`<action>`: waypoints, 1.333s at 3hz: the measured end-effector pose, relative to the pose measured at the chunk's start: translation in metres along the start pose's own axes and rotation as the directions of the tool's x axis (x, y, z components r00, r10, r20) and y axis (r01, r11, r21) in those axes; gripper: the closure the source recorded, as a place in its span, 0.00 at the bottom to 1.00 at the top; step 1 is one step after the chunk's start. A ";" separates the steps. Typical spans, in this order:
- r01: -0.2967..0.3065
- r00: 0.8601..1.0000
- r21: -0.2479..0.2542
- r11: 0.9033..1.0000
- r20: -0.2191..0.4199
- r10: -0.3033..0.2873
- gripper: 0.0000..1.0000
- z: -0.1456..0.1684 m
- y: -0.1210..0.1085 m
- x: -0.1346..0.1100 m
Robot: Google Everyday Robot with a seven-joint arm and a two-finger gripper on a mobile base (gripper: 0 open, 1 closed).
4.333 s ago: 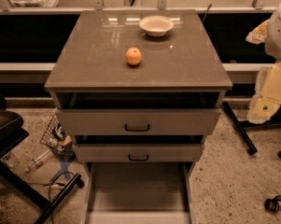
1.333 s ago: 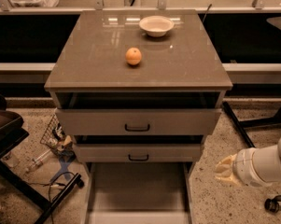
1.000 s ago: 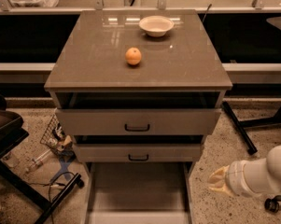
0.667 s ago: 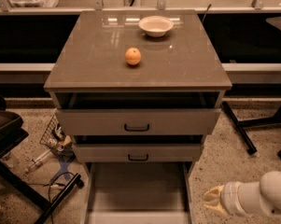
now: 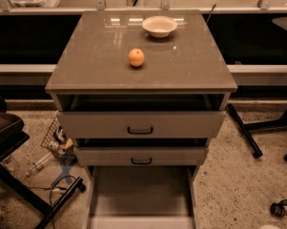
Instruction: Close bottom drawer
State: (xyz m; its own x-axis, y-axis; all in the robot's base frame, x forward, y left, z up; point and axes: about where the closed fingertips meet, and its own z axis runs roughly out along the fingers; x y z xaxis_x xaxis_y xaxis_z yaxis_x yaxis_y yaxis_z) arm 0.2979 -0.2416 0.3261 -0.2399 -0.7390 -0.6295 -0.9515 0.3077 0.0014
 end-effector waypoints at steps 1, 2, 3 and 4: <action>-0.061 0.996 -0.090 0.994 0.064 0.066 1.00 0.068 0.059 0.034; -0.061 0.995 -0.104 0.993 0.068 0.069 1.00 0.075 0.060 0.033; -0.066 0.992 -0.121 0.990 0.101 0.078 1.00 0.094 0.059 0.035; -0.058 0.976 -0.158 0.986 0.197 0.089 1.00 0.145 0.046 0.035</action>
Offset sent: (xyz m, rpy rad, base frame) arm -0.0356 0.0181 -0.0550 0.0602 0.0526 0.0042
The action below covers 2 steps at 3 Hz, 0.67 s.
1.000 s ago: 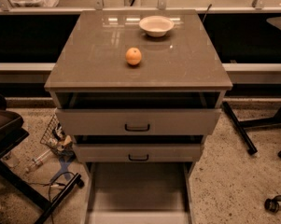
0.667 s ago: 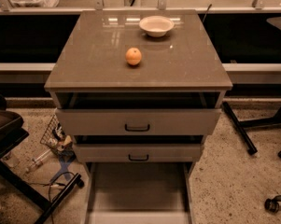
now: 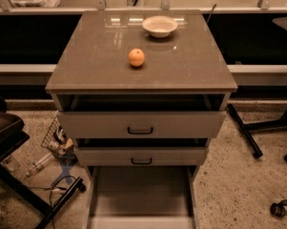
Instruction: Close bottom drawer
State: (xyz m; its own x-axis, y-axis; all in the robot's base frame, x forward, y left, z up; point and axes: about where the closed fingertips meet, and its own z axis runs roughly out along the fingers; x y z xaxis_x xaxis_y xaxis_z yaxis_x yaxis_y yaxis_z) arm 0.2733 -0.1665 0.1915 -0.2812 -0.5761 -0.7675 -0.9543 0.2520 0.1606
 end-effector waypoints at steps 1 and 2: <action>0.019 0.998 -0.011 1.000 0.052 -0.018 1.00 0.027 -0.022 -0.005; 0.045 0.996 -0.007 0.999 0.080 -0.045 1.00 0.040 -0.041 -0.016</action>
Offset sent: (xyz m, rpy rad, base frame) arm 0.0893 0.0452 -0.0198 0.1077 -0.1076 0.0357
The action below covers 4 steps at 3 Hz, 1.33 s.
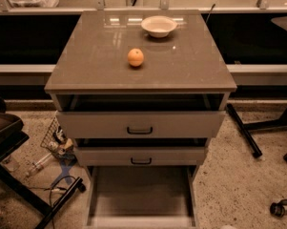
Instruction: Close bottom drawer
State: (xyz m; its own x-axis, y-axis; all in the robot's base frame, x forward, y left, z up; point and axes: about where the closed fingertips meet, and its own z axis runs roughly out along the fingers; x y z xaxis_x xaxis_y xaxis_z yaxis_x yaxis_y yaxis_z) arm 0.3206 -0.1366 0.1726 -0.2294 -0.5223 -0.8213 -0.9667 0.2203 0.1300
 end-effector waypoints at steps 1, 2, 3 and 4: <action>0.034 0.999 0.007 0.999 0.030 -0.034 1.00 0.012 -0.021 -0.015; 0.070 0.995 0.005 0.998 0.068 -0.070 1.00 0.029 -0.040 -0.031; 0.103 0.989 0.003 0.995 0.104 -0.102 1.00 0.047 -0.062 -0.045; 0.157 0.976 0.001 0.988 0.154 -0.156 1.00 0.076 -0.097 -0.071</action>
Offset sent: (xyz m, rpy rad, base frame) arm 0.1314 0.0736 0.0059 0.1444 -0.1825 0.0749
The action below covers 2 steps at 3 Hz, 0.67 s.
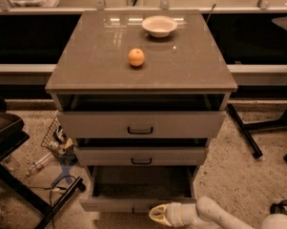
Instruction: Close bottom drawer
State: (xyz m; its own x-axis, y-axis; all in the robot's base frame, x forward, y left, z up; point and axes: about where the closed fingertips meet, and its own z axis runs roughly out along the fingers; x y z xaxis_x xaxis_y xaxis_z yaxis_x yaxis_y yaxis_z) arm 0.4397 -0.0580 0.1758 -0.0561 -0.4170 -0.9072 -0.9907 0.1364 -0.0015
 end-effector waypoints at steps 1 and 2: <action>0.025 1.000 -0.007 1.000 0.019 -0.025 1.00 0.014 -0.015 -0.008; 0.094 0.994 -0.022 0.995 0.065 -0.092 1.00 0.050 -0.056 -0.033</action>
Offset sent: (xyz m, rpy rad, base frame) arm 0.1257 0.0945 0.0189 0.0956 -0.1648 0.1157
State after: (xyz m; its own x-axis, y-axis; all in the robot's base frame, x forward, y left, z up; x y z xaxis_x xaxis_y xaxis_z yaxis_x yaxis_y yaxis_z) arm 0.5032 -0.0065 0.1846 0.0436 -0.3684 -0.9287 -0.9941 0.0766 -0.0771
